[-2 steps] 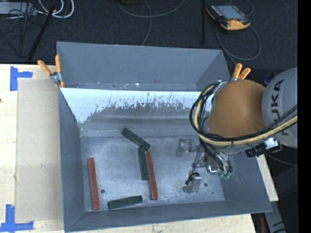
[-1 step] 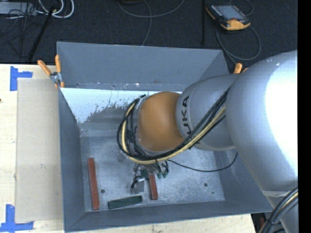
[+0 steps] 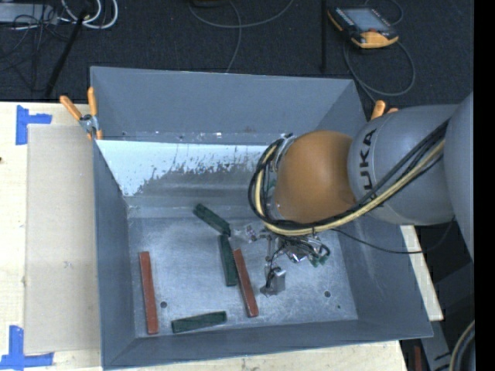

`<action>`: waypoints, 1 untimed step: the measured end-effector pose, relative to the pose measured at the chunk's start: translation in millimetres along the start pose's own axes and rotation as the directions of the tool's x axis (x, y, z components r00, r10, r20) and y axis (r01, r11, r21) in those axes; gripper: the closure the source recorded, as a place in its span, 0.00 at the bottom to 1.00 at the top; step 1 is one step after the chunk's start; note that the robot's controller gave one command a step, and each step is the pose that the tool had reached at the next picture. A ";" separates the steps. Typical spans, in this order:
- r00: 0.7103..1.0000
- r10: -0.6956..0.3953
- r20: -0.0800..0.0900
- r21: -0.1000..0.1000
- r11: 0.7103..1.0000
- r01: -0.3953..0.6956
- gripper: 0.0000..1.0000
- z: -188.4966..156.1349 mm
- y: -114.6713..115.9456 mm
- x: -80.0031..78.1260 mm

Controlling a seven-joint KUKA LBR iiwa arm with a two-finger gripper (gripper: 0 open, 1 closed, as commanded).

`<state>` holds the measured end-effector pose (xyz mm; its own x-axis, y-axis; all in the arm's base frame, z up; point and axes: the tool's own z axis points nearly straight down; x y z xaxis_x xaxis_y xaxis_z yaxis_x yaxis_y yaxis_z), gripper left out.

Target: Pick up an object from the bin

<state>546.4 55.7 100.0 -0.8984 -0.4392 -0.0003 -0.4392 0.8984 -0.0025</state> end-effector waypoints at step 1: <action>0.945 -0.326 0.002 -0.003 0.945 0.326 0.00 -2.5 31.0 -31.1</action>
Offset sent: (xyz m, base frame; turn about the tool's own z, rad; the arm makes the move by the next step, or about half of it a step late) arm 0.0141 0.0408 0.0029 -0.3351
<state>560.7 97.2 102.5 -0.7059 -0.7083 -0.0018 -0.7083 0.7059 0.0006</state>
